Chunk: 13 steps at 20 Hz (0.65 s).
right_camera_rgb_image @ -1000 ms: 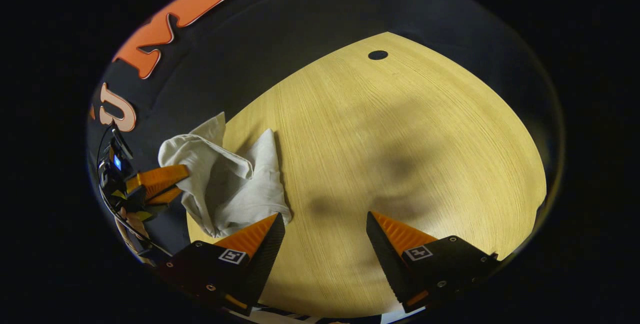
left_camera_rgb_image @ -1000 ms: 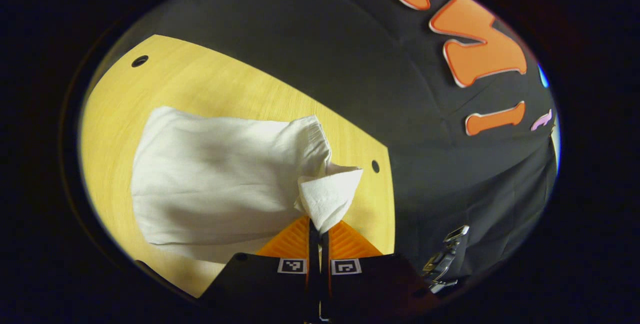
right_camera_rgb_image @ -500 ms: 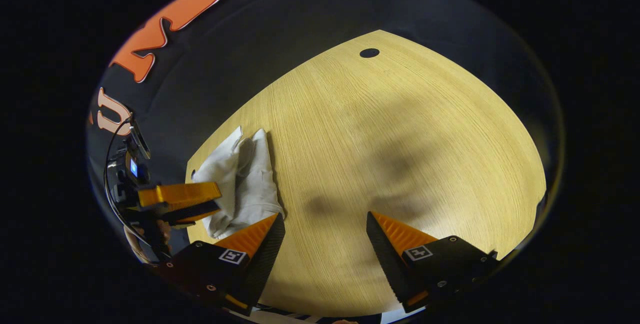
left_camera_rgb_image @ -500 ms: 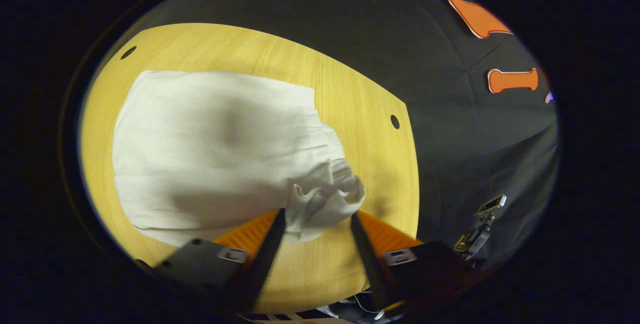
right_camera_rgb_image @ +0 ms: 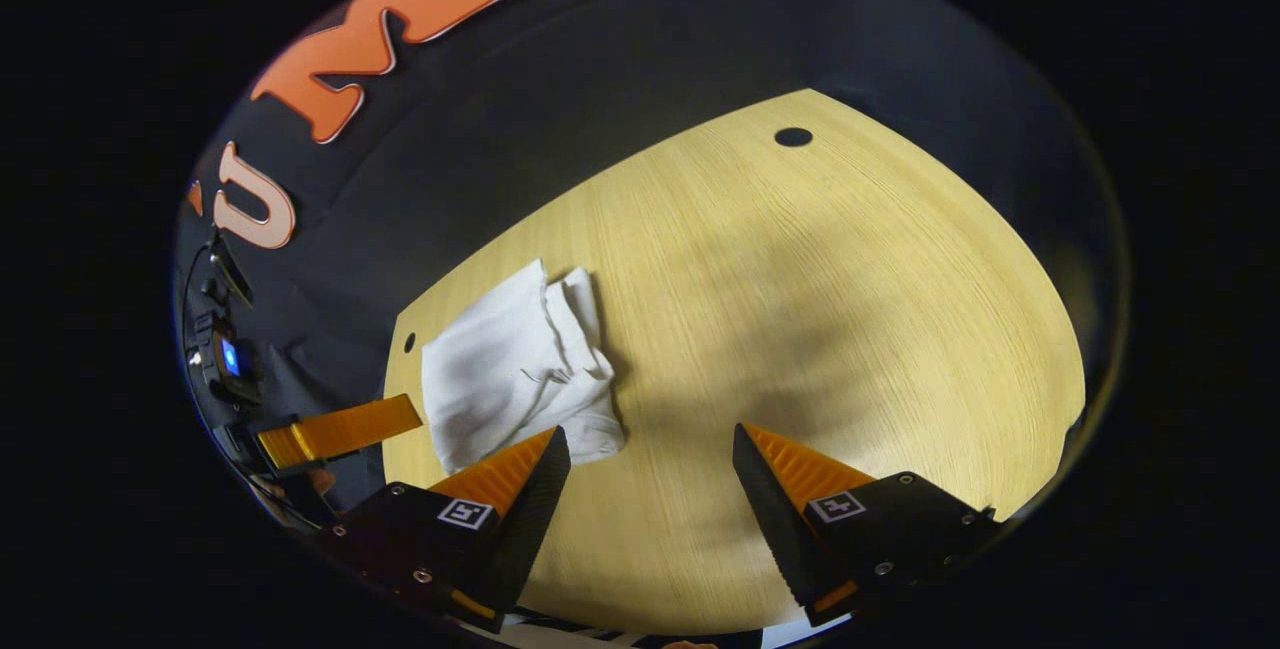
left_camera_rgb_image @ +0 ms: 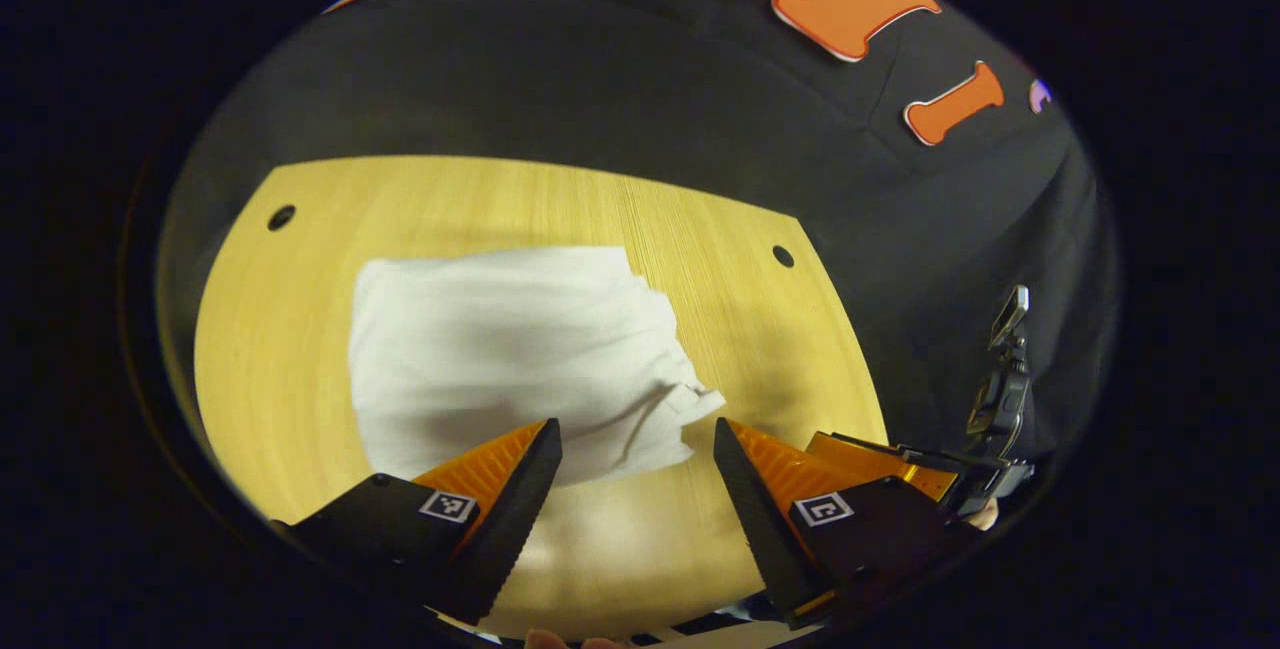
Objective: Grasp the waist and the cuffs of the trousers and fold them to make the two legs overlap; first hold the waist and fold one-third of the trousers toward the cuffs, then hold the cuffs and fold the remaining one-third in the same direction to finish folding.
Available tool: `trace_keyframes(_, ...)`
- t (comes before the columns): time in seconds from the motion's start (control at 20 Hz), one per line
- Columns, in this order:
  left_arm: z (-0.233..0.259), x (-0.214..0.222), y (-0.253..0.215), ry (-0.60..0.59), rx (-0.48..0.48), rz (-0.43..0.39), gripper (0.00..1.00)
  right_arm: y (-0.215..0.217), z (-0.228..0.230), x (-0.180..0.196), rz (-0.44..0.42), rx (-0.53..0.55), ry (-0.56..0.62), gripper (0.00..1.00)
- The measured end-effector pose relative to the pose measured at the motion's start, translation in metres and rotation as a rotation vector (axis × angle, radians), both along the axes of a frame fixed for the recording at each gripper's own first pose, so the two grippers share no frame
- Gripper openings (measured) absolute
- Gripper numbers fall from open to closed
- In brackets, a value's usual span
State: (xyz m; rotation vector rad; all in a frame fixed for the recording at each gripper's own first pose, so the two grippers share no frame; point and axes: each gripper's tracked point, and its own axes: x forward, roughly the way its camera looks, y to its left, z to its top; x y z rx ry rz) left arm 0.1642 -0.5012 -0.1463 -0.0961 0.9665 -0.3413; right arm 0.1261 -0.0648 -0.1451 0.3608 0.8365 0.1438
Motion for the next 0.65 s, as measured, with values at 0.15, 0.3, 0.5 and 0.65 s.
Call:
trace_keyframes(0.15, 0.016, 0.002, 0.027, -0.111, 0.026, 0.046, 0.99, 0.020, 0.029, 0.007, 0.035, -0.024, -0.085, 0.99)
trace_keyframes(0.3, 0.013, -0.005, 0.024, -0.227, 0.042, 0.089, 0.99, 0.037, 0.059, 0.008, 0.074, -0.055, -0.179, 0.99)
trace_keyframes(0.5, 0.028, 0.007, 0.026, -0.465, 0.040, 0.149, 0.99, 0.048, 0.100, 0.012, 0.098, -0.087, -0.330, 0.98)
trace_keyframes(0.65, 0.046, 0.011, 0.024, -0.636, 0.040, 0.204, 1.00, 0.046, 0.128, 0.015, 0.099, -0.138, -0.447, 0.98)
